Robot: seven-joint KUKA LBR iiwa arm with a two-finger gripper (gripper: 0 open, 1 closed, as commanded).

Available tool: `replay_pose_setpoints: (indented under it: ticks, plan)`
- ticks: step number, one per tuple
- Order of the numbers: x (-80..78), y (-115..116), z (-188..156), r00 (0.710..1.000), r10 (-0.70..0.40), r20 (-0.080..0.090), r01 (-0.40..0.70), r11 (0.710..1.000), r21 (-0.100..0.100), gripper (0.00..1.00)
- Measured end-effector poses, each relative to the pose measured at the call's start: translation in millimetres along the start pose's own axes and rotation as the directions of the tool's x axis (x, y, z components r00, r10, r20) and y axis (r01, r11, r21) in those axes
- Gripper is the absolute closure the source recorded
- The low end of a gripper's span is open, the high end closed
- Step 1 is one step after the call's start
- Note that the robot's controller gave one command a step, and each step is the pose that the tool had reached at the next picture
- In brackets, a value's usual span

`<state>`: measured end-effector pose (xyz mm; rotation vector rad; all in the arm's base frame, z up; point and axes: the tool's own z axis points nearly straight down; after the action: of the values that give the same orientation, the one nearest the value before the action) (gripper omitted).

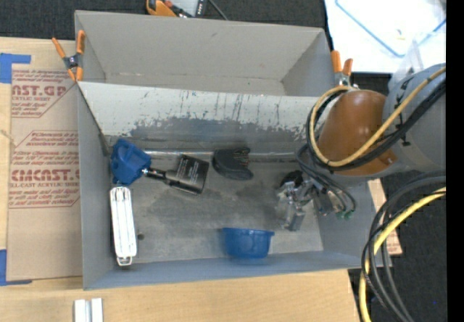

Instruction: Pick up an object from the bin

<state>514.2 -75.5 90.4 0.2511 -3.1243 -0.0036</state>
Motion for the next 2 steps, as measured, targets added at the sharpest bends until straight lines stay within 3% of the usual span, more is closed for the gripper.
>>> replay_pose_setpoints:
  ticks: [1,2]
  plan:
    - [-22.9,64,21,1.000,-0.023,0.001,0.023,1.000,-0.004,1.00]
    - [-14.0,92,15,1.000,-0.029,0.001,0.029,1.000,0.002,0.00]
